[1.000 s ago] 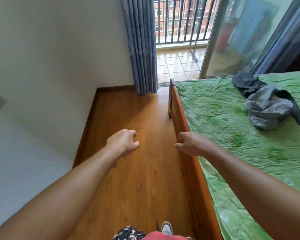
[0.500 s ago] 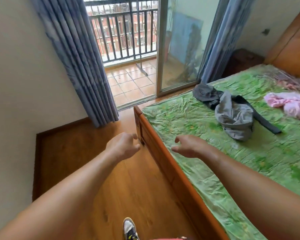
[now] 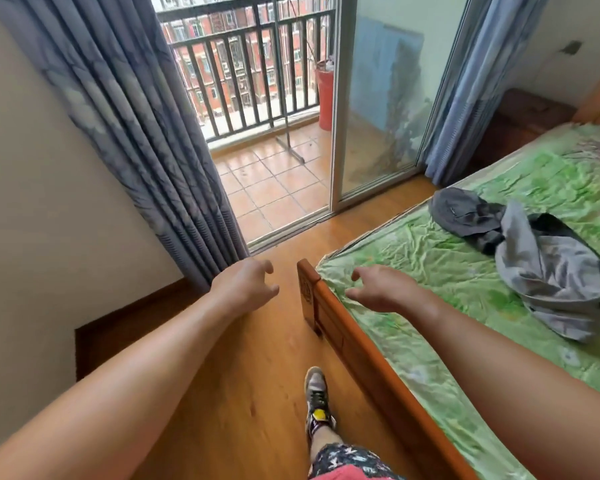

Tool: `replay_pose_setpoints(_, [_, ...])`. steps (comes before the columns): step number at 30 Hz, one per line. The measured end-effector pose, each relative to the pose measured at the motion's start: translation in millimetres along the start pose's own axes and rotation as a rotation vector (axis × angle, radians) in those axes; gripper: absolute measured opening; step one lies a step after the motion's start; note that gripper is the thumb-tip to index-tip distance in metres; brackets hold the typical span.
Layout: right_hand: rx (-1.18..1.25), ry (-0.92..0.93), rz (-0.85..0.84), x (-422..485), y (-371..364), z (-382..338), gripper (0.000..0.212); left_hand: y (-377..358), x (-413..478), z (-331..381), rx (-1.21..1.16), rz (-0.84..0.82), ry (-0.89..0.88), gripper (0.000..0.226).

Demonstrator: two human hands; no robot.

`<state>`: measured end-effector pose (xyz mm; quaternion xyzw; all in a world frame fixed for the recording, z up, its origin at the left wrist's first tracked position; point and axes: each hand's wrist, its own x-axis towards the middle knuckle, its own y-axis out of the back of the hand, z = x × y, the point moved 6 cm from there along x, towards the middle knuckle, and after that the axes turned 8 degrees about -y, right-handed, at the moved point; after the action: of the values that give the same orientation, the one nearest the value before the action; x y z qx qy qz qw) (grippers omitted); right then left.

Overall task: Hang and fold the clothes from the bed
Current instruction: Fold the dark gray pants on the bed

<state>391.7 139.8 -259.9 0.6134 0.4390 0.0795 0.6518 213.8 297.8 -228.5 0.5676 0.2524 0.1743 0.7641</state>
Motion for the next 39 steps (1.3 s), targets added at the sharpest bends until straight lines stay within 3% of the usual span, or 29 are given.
replay_pose_setpoints(5, [0.047, -0.007, -0.023, 123.1, 46.7, -32.8, 0.058, 30.3, 119.4, -45.6, 0.0, -0.061, 0.025, 0.026])
replay_pose_setpoints(13, [0.059, -0.075, -0.006, 259.9, 133.1, -58.1, 0.056, 84.4, 281.0, -86.2, 0.061, -0.095, -0.019, 0.042])
replay_pose_setpoints(24, [0.21, -0.406, 0.032, 428.5, 192.0, -35.4, 0.055, 102.8, 540.9, -93.3, 0.177, -0.153, -0.378, 0.039])
replay_pose_setpoints(33, [0.407, -0.714, 0.01, 468.7, 205.2, 13.1, 0.05, 95.8, 676.4, -15.6, 0.252, -0.305, -0.729, 0.024])
replay_pose_setpoints(39, [0.558, -0.978, 0.031, 442.7, 187.0, 91.4, 0.055, 59.0, 713.9, 85.6, 0.305, -0.41, -0.99, 0.047])
